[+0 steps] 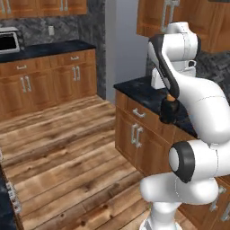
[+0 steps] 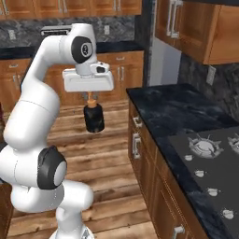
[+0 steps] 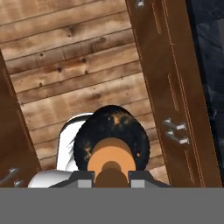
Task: Pick up the soap dispenser and soap dispenser from the sink, and place them back in the cabinet, and close the cabinet doors.
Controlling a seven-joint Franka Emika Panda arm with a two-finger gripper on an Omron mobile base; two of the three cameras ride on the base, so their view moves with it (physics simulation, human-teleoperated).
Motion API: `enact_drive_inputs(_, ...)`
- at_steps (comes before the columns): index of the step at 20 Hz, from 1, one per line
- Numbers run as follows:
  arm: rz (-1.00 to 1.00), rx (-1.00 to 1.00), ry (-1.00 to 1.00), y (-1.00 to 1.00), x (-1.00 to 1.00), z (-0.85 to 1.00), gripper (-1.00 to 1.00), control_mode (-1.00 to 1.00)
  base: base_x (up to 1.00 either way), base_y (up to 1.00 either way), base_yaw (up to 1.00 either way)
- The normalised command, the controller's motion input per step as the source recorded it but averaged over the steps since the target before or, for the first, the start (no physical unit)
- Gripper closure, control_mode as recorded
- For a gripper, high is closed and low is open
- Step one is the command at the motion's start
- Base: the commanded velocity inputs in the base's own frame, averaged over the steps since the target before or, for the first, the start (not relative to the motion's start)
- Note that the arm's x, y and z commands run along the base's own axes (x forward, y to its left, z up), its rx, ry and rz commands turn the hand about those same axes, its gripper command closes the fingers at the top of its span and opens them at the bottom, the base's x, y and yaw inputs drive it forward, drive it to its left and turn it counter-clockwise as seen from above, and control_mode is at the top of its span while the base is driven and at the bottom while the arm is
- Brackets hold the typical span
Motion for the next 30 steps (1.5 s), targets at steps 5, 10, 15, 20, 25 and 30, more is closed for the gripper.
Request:
enact_drive_inputs(5, 0.00, 0.00, 0.00, 0.00, 0.00, 0.00, 1.00, 1.00, 0.25, 0.00, -0.60)
enact_drive_inputs(10, 0.00, 0.00, 0.00, 0.00, 0.00, 0.00, 1.00, 1.00, 0.27, 0.00, -0.61)
enact_drive_inputs(15, 0.00, 0.00, 0.00, 0.00, 0.00, 0.00, 1.00, 1.00, 0.27, 0.00, -0.61)
enact_drive_inputs(20, 0.00, 0.00, 0.00, 0.00, 0.00, 0.00, 1.00, 1.00, 0.26, -0.02, -0.60)
enact_drive_inputs(25, 0.00, 0.00, 0.00, 0.00, 0.00, 0.00, 1.00, 1.00, 0.29, -0.02, -0.59)
enact_drive_inputs(30, 0.00, 0.00, 0.00, 0.00, 0.00, 0.00, 1.00, 1.00, 0.36, 0.00, -0.54)
